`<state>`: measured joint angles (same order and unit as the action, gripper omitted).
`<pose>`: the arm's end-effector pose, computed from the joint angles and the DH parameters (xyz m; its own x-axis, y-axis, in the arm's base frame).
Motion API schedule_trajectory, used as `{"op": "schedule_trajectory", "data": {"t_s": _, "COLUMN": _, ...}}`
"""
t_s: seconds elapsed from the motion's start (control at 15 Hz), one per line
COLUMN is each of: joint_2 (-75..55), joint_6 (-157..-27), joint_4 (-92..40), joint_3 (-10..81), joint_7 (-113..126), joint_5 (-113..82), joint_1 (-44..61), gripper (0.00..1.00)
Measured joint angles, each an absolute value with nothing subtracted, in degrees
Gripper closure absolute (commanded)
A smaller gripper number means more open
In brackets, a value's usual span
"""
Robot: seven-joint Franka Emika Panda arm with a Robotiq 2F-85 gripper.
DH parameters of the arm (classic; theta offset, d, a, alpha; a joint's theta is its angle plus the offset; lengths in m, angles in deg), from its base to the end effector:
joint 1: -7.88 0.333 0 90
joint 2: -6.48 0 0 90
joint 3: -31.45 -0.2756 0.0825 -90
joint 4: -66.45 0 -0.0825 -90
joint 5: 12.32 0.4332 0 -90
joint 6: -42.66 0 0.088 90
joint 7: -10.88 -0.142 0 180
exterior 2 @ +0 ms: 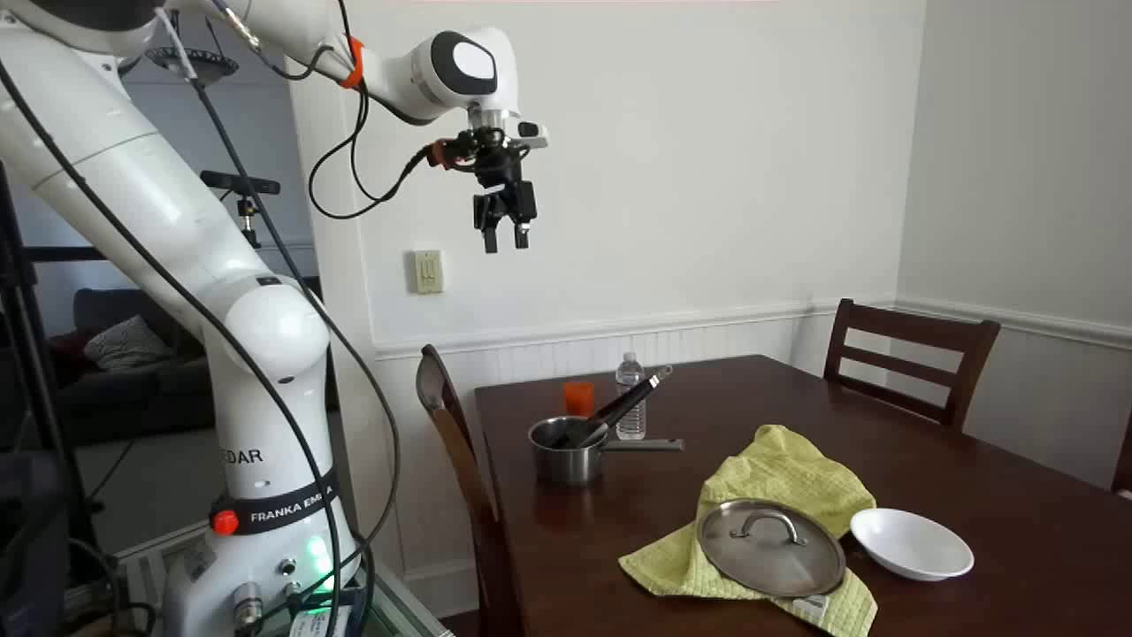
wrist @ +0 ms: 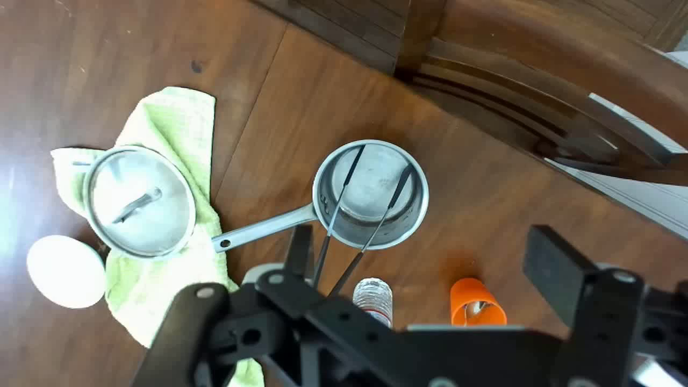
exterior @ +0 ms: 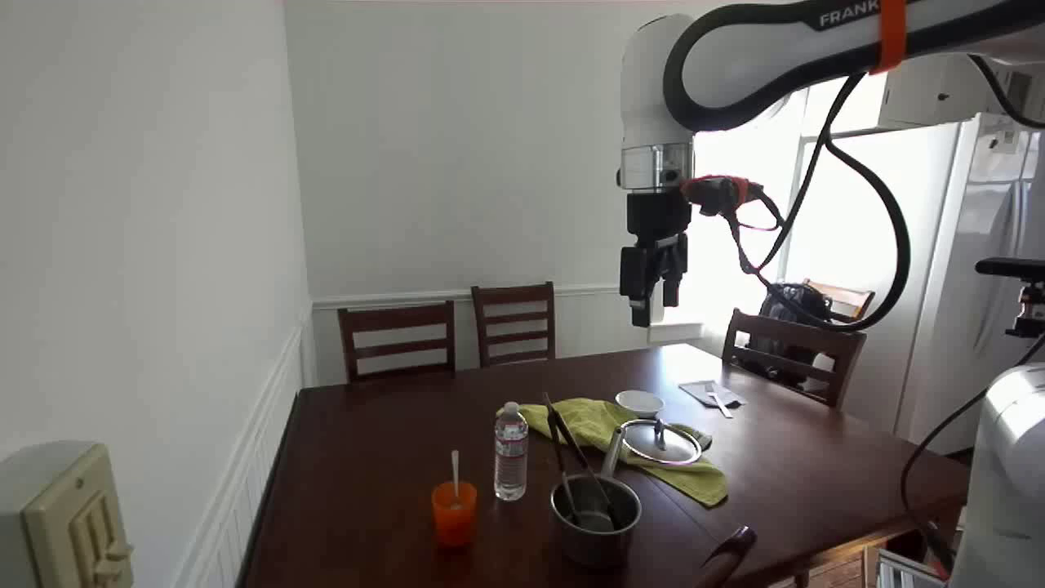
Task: Put the water bottle in the silver pot
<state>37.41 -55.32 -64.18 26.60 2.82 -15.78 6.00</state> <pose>0.4537 0.0165 0.4753 0.9955 -0.0930 -0.0174 -0.0906 -0.9902 0.1063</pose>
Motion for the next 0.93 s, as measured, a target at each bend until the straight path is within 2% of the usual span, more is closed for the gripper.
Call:
{"op": "schedule_trajectory", "data": {"t_s": 0.6, "joint_2": 37.1, "joint_6": -56.1, "joint_4": -64.2, "joint_3": 27.0, "joint_7": 1.8, "joint_5": -15.8, "joint_1": 5.8, "gripper": 0.00}}
{"op": "schedule_trajectory", "data": {"t_s": 0.93, "joint_2": 30.8, "joint_6": -63.3, "joint_4": -64.3, "joint_3": 31.8, "joint_7": -0.7, "joint_5": -17.2, "joint_1": 0.2, "gripper": 0.00}}
